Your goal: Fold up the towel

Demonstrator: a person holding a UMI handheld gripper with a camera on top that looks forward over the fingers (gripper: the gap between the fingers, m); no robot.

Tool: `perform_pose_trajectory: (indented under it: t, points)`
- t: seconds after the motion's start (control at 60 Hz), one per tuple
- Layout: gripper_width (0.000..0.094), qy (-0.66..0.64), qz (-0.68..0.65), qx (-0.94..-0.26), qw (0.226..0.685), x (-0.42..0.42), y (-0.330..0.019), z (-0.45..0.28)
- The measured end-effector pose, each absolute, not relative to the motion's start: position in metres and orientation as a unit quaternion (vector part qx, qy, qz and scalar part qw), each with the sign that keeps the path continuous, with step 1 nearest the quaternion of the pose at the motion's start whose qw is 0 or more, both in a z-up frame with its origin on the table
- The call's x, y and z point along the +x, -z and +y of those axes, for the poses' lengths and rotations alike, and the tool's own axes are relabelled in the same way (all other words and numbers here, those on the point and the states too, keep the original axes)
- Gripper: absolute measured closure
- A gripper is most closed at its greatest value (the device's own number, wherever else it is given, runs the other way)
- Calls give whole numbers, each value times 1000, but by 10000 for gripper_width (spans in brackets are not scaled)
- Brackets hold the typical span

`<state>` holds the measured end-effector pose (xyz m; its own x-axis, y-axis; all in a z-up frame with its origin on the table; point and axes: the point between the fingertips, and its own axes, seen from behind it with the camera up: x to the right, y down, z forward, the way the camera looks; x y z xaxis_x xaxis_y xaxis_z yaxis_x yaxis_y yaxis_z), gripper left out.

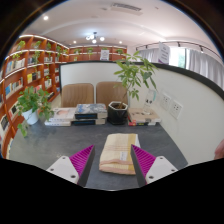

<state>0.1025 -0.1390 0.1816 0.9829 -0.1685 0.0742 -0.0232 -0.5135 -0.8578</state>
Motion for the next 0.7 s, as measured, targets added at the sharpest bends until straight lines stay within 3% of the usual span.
perform_pose_trajectory:
  t: [0.3, 0.7]
  points:
    - [228, 4, 4, -853, 522, -4, -235, -209]
    - [228, -15, -45, -853, 519, -71, -241, -266]
